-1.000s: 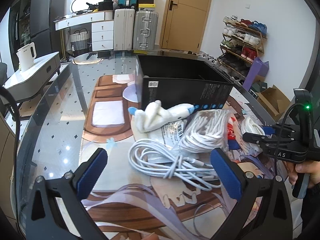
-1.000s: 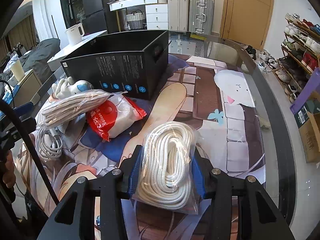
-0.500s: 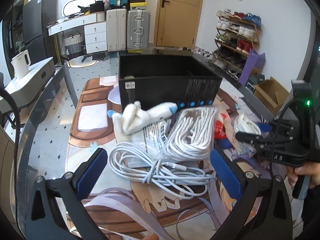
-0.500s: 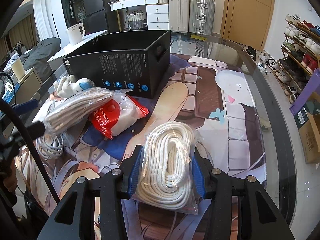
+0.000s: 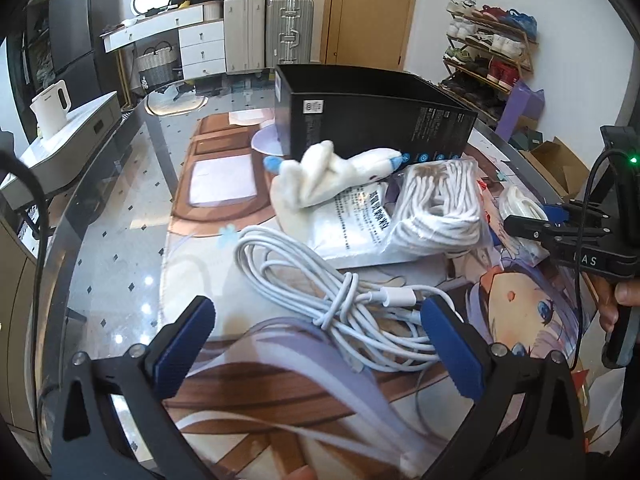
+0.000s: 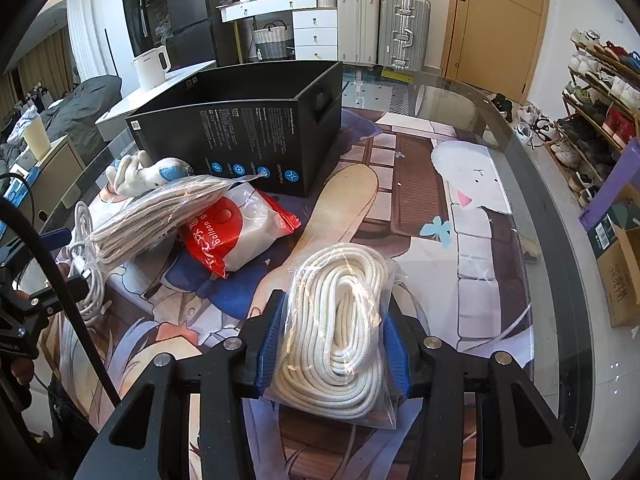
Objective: Organize soft objects
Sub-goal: 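Grasp the white cable coil with the left tool while the right tool holds the rope bag, then lift and carry the cable coil and rope bag toward the black box with both tools, then lower the rope bag into the box and open the right tool while the left tool releases the cable coil, then move the right tool to the red balloon packet while the left tool approaches the white plush toy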
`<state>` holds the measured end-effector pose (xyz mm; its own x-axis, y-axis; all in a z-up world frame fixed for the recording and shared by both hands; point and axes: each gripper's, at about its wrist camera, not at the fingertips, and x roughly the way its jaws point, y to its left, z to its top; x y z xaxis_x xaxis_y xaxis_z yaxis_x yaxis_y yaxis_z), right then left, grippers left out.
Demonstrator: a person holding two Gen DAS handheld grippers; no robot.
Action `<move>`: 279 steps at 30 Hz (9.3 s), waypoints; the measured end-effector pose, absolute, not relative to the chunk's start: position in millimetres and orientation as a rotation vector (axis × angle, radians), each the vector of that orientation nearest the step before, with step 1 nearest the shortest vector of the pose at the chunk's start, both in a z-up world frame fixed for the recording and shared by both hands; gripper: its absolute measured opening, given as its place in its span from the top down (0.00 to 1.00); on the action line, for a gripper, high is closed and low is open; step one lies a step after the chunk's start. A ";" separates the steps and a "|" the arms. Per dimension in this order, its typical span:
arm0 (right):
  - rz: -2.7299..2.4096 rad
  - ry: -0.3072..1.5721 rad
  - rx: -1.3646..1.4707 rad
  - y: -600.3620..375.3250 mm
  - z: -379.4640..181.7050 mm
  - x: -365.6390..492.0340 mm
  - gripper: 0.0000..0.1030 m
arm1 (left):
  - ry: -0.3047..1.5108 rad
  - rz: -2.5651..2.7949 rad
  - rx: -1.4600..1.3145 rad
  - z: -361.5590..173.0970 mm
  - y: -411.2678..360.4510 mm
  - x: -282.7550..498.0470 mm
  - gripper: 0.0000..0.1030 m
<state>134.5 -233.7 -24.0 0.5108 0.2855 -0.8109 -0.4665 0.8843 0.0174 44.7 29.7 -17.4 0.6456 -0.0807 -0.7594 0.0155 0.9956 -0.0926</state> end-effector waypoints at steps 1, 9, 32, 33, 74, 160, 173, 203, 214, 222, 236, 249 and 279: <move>0.456 0.931 -0.214 -233.6 -24.0 134.5 0.55 | 0.866 -0.057 -0.079 -17.4 31.6 43.2 0.00; 0.457 0.928 -0.214 -233.1 -23.5 133.8 0.55 | 0.865 -0.069 -0.124 -15.7 47.3 35.8 0.00; 0.460 0.925 -0.211 -231.4 -22.1 132.1 0.55 | 0.921 -0.135 -0.239 -17.0 22.8 69.3 0.00; 0.460 0.925 -0.211 -231.3 -22.1 132.1 0.55 | 0.924 -0.131 -0.231 -16.8 20.9 70.3 0.00; 0.490 0.903 -0.243 -222.5 -24.8 123.4 0.55 | 0.877 -0.089 -0.097 -16.7 45.7 49.7 0.73; 0.634 0.597 -0.160 -161.1 88.6 202.3 0.58 | 0.594 -0.179 -0.109 74.7 40.2 140.9 0.81; 0.612 0.600 -0.163 -150.6 71.6 233.4 0.58 | 0.595 -0.180 -0.090 61.6 34.0 167.8 0.80; 0.618 0.657 -0.295 -124.3 24.7 253.9 0.58 | 0.737 -0.221 0.079 34.6 9.1 196.9 0.80; 0.593 0.646 -0.274 -133.6 33.5 247.4 0.52 | 0.747 -0.211 0.053 36.7 18.2 194.6 0.57; 0.583 0.621 -0.194 -157.3 46.1 225.4 0.18 | 0.713 -0.202 0.003 49.5 26.7 176.3 0.30; 0.562 0.691 -0.078 -189.7 41.0 180.5 0.01 | 0.645 -0.098 -0.092 57.3 53.3 125.3 0.00; 0.520 0.763 -0.104 -210.6 19.9 152.6 0.01 | 0.667 -0.033 -0.106 40.4 61.4 99.2 0.00; 0.602 0.890 -0.315 -173.7 -18.1 155.9 0.01 | 0.746 -0.008 -0.109 10.6 62.2 94.5 0.00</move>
<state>155.9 -173.7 -18.1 0.4809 0.3578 -0.8005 -0.6097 0.7925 -0.0121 94.5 62.2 10.6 0.7347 -0.0460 -0.6768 -0.0315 0.9943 -0.1018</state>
